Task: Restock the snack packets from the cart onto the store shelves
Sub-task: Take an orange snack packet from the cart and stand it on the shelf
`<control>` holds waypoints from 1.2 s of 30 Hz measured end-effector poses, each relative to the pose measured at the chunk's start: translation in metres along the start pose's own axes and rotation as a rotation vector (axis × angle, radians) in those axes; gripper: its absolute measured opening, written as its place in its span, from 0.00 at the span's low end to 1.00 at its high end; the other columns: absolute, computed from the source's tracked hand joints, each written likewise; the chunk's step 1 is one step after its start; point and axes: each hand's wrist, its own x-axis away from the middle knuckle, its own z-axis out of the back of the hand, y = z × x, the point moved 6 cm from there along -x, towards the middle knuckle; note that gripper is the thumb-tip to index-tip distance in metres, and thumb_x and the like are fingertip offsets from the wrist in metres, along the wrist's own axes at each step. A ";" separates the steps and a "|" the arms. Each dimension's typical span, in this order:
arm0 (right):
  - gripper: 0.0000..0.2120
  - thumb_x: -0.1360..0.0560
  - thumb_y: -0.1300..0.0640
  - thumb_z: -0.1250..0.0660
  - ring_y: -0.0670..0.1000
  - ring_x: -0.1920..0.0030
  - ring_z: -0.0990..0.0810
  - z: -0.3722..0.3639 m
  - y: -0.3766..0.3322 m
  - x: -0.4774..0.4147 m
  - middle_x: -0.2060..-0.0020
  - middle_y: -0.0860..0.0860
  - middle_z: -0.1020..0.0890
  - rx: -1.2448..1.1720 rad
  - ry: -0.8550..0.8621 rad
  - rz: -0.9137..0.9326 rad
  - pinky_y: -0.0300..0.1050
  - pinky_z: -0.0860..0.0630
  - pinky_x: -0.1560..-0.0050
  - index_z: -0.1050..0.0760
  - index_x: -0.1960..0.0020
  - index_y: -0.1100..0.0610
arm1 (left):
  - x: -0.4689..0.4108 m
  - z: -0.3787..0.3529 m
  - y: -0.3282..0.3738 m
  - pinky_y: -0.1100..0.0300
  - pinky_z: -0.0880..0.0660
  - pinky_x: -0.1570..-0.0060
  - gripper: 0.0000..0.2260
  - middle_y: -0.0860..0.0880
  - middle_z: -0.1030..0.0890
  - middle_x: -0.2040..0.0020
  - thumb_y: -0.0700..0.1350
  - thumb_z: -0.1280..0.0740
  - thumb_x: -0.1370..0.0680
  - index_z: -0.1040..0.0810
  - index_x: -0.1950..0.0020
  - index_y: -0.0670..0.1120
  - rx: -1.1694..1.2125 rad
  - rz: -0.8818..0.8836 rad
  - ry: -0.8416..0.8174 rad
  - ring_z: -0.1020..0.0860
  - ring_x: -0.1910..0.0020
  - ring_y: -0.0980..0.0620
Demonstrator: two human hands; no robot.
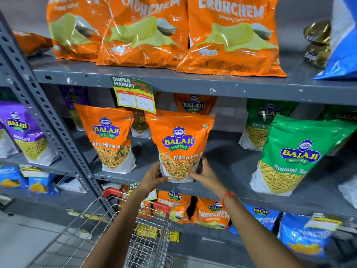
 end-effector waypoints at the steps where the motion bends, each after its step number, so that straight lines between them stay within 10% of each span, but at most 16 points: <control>1: 0.39 0.31 0.53 0.26 0.53 0.31 0.32 -0.005 0.007 -0.003 0.31 0.50 0.31 0.041 -0.025 -0.025 0.56 0.33 0.31 0.46 0.29 0.48 | -0.003 0.000 0.000 0.67 0.21 0.50 0.23 0.44 0.24 0.38 0.33 0.30 0.29 0.32 0.37 0.43 -0.024 0.008 0.005 0.25 0.37 0.44; 24: 0.38 0.32 0.51 0.26 0.54 0.32 0.31 0.010 0.026 0.006 0.31 0.53 0.31 0.049 0.078 -0.090 0.48 0.29 0.36 0.44 0.31 0.53 | -0.016 -0.011 -0.007 0.76 0.24 0.57 0.24 0.45 0.23 0.40 0.37 0.29 0.29 0.33 0.36 0.39 -0.195 -0.011 0.081 0.24 0.43 0.49; 36: 0.36 0.32 0.51 0.26 0.56 0.32 0.31 0.003 0.023 0.004 0.31 0.54 0.30 0.050 0.063 -0.109 0.55 0.29 0.34 0.43 0.32 0.55 | -0.002 -0.009 0.005 0.47 0.31 0.33 0.28 0.43 0.27 0.32 0.40 0.28 0.29 0.36 0.33 0.41 -0.264 0.093 0.029 0.27 0.36 0.47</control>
